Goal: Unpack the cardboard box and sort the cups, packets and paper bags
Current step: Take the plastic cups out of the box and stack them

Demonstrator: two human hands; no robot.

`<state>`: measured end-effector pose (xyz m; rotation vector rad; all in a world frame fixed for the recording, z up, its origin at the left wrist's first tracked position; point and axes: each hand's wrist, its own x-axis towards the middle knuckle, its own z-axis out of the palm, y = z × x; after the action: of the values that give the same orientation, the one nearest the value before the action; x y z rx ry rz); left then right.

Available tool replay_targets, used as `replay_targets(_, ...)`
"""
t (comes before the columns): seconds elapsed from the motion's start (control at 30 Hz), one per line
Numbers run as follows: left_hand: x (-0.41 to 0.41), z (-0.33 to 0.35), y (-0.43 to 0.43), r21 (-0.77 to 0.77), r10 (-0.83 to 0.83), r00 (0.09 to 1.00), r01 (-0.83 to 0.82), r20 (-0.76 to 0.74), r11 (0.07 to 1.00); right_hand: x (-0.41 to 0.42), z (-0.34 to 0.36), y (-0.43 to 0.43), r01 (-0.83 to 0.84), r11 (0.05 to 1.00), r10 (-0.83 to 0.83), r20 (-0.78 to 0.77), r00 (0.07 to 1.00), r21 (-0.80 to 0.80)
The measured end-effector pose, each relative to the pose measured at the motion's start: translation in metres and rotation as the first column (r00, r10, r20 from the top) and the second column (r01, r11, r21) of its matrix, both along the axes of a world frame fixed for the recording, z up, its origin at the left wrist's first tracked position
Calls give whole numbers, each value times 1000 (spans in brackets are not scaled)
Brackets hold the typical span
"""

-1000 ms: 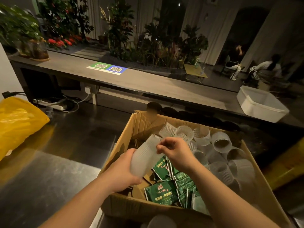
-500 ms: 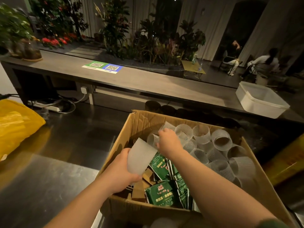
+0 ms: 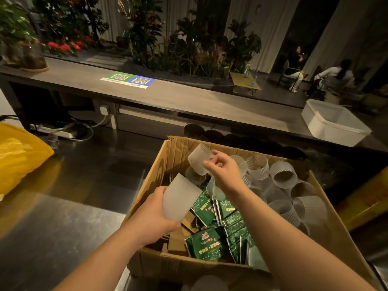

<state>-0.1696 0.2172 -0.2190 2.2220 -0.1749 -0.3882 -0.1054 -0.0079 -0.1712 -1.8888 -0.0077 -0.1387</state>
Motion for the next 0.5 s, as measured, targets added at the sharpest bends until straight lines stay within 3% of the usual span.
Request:
replay_targets(0.07,-1,2,-1,-6,1,1000,-1,7,1000,-19,11,-1,-118,982,129,-69,989,148)
replay_targets(0.2,-3,5,-2,5,-21,999,21,27,1000,-40,-2,0,-234,972,230,-126,965,-21)
replay_targets(0.3,-5,9,-3,5,-28,999,28,38,1000,-52,-7,10,-228,973,231,-137,963,39)
replay_targets(0.4,-7,11,-3,20,-31,998,30,57,999,-59,-3,9,-331,933,302,-195,933,-139)
replay_targets(0.43,-8,11,-3,22,-29,998,27,59,999,-58,0,6,-333,934,304,-203,931,-130)
replay_targets(0.5,-10,13,-5,11,-22,997,21,79,1000,-49,7,-4,-167,952,142,-113,983,-256)
